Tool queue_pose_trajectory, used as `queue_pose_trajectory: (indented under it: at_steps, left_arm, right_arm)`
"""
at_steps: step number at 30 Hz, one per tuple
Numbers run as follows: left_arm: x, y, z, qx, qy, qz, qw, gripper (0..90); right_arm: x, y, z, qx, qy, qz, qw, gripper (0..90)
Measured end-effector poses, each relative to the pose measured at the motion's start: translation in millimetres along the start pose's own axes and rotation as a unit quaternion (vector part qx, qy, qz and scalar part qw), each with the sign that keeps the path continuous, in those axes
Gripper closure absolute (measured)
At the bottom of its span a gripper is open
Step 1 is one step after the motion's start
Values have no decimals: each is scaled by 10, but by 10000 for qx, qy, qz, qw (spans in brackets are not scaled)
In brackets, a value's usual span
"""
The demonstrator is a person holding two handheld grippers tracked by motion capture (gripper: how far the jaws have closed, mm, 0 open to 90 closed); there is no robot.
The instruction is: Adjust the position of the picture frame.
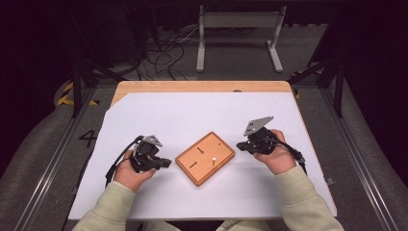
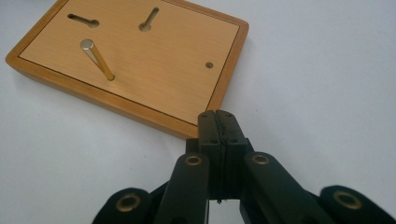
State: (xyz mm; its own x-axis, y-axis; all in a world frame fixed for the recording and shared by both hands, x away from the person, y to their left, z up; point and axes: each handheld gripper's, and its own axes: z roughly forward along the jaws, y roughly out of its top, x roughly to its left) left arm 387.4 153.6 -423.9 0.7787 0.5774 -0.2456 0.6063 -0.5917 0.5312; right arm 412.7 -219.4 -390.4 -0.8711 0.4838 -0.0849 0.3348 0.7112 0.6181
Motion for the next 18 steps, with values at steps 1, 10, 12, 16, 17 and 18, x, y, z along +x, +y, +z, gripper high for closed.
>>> queue_pose_trajectory:
  at_steps: [1, 10, 12, 16, 17, 18]
  left_arm:
    - [-5, 7, 16, 36, -16, 5, 10000, 899]
    - [-54, 119, 213, 368, 98, 51, 9993, 898]
    - [-74, 155, 259, 526, 234, 115, 9983, 899]
    - [-58, 197, 309, 588, 446, 117, 9972, 899]
    - [-54, 213, 318, 548, 535, 88, 9970, 899]
    - [-47, 227, 327, 518, 610, 83, 9968, 899]
  right_arm:
    - [3, -8, -12, -11, 9, 28, 10000, 900]
    - [50, -56, -122, -142, 3, 39, 9999, 900]
    - [54, -77, -145, -143, -14, 90, 9999, 900]
    - [76, -121, -204, -173, -82, 141, 9997, 900]
    - [78, -128, -216, -181, -98, 145, 9997, 900]
    - [81, -142, -233, -197, -110, 157, 9996, 900]
